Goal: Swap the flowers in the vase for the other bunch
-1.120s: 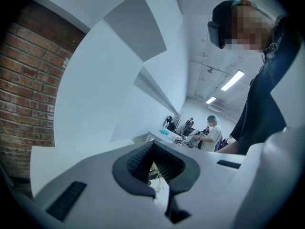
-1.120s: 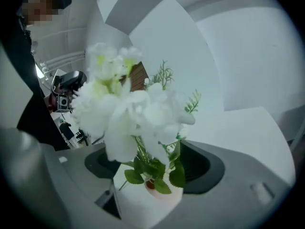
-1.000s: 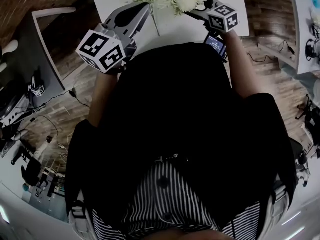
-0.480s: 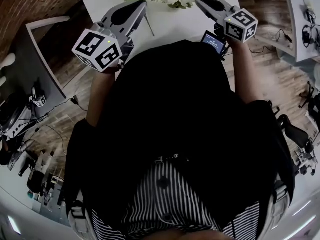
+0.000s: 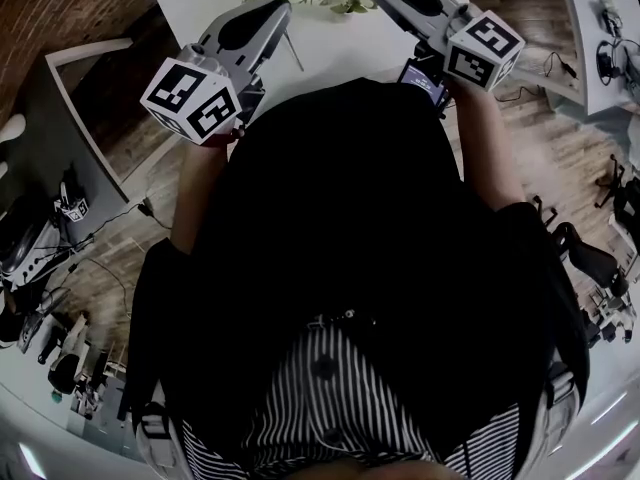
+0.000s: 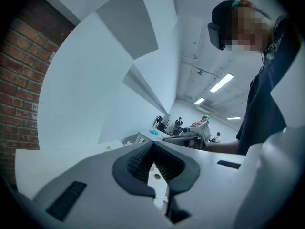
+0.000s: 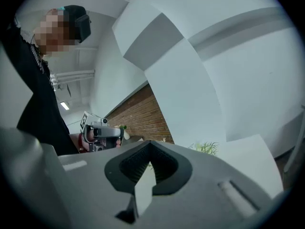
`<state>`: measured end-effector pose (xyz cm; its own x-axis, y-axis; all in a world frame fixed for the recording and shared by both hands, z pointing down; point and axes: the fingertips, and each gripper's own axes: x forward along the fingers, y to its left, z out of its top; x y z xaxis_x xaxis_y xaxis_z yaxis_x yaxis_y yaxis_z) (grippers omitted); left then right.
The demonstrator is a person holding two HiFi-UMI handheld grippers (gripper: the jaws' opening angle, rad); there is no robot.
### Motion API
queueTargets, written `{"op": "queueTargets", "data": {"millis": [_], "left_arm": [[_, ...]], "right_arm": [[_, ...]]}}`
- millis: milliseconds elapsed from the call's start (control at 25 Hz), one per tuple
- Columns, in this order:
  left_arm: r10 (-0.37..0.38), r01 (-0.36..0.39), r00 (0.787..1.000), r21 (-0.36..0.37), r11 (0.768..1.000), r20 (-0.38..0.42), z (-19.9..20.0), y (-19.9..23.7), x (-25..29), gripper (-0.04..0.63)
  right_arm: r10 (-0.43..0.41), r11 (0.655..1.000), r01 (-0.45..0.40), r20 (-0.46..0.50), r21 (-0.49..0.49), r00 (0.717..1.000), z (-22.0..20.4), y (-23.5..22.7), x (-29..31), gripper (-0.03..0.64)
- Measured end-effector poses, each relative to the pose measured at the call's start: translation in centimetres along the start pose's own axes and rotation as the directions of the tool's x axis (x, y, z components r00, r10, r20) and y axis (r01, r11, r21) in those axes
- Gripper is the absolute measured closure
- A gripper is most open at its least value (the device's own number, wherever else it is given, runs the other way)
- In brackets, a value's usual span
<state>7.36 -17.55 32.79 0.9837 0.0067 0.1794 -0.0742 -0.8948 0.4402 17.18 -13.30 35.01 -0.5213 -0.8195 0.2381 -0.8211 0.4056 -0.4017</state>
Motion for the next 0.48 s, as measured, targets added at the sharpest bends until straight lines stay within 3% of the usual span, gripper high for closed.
{"op": "queueTargets", "data": {"millis": [480], "left_arm": [[-0.009,0.009,1.000,-0.008,1.000,-0.009,-0.7,-0.4,-0.9,0.589]], "right_arm": [[-0.008,1.000,0.008,-0.013,-0.007,1.000,-0.9,1.1,0.3,0.615]]}}
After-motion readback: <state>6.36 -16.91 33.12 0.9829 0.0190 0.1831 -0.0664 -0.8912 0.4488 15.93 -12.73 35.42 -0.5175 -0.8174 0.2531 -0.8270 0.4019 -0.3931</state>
